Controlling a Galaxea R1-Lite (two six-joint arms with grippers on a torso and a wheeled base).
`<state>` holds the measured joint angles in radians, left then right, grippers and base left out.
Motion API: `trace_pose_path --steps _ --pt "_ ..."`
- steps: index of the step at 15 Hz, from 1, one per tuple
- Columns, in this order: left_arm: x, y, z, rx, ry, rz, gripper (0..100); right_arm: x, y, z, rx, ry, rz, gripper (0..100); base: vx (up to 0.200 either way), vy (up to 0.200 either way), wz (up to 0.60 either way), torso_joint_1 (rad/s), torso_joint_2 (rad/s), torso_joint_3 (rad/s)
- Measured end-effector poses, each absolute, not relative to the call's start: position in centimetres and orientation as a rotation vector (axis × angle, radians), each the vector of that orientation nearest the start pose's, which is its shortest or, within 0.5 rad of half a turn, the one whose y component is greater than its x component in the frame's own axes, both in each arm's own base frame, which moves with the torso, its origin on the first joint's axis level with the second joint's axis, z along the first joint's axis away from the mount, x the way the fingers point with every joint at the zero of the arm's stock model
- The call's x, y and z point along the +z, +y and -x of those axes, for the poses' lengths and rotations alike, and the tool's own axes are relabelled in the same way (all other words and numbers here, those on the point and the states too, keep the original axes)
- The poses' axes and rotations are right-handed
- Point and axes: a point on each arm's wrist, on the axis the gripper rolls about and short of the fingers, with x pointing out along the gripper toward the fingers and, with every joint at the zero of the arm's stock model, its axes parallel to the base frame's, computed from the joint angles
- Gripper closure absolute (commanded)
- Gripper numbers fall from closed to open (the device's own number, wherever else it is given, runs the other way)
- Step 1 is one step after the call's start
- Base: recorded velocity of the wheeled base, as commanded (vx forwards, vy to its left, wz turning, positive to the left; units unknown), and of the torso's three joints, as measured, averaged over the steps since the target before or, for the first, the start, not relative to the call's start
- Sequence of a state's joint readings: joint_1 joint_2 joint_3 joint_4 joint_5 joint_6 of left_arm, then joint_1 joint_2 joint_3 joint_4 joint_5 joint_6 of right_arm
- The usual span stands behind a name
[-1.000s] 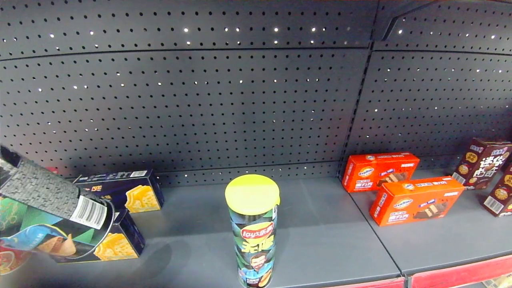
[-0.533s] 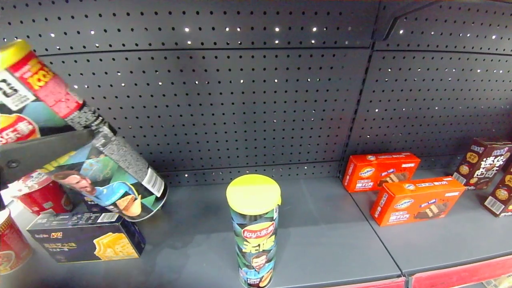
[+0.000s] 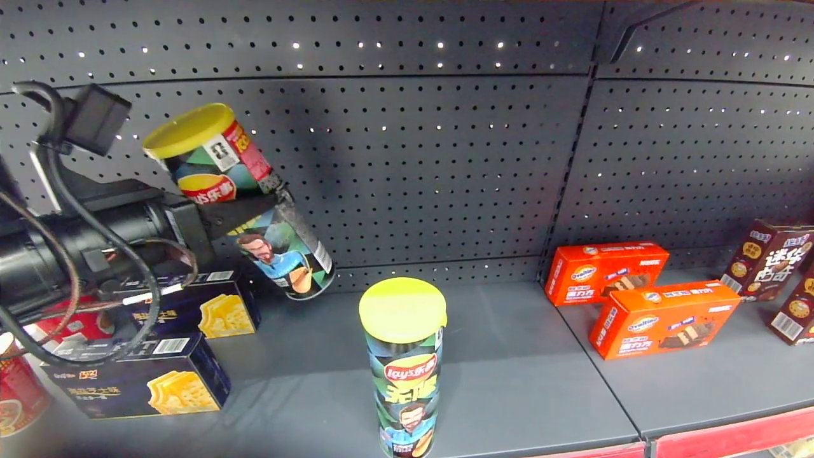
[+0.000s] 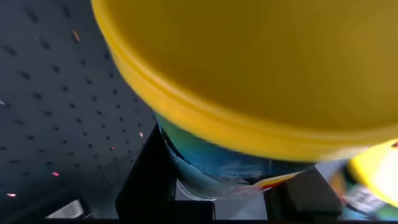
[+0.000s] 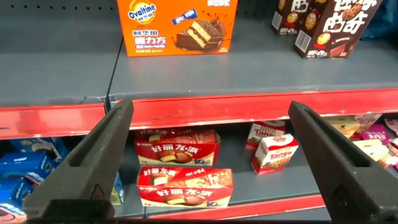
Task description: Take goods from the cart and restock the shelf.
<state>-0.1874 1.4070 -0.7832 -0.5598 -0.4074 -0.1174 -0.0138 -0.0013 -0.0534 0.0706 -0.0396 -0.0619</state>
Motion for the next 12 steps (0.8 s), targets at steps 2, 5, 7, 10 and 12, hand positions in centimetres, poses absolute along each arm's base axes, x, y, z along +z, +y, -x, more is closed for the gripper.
trace_pose_path --steps 2,5,7,10,12 --pt "23.7 -6.3 -24.1 -0.618 0.144 0.123 100 8.3 -0.1 2.7 -0.054 0.019 0.06 0 0.0 0.0 0.0 0.0 0.0 0.0" --pt "22.4 -8.0 -25.1 -0.668 0.2 0.121 100 8.3 -0.1 2.7 -0.053 0.018 0.061 0 0.0 0.0 0.0 0.0 0.0 0.0" --pt "21.5 -8.7 -25.7 -0.677 0.232 0.12 100 8.3 -0.1 2.7 -0.053 0.018 0.061 0 0.0 0.0 0.0 0.0 0.0 0.0" --pt "20.5 -9.5 -26.5 -0.67 0.274 0.118 100 8.3 -0.1 2.7 -0.053 0.018 0.061 0 0.0 0.0 0.0 0.0 0.0 0.0" --pt "20.3 -10.2 -26.8 -0.686 0.285 0.116 100 8.3 -0.1 2.7 -0.053 0.018 0.061 0 0.0 0.0 0.0 0.0 0.0 0.0"
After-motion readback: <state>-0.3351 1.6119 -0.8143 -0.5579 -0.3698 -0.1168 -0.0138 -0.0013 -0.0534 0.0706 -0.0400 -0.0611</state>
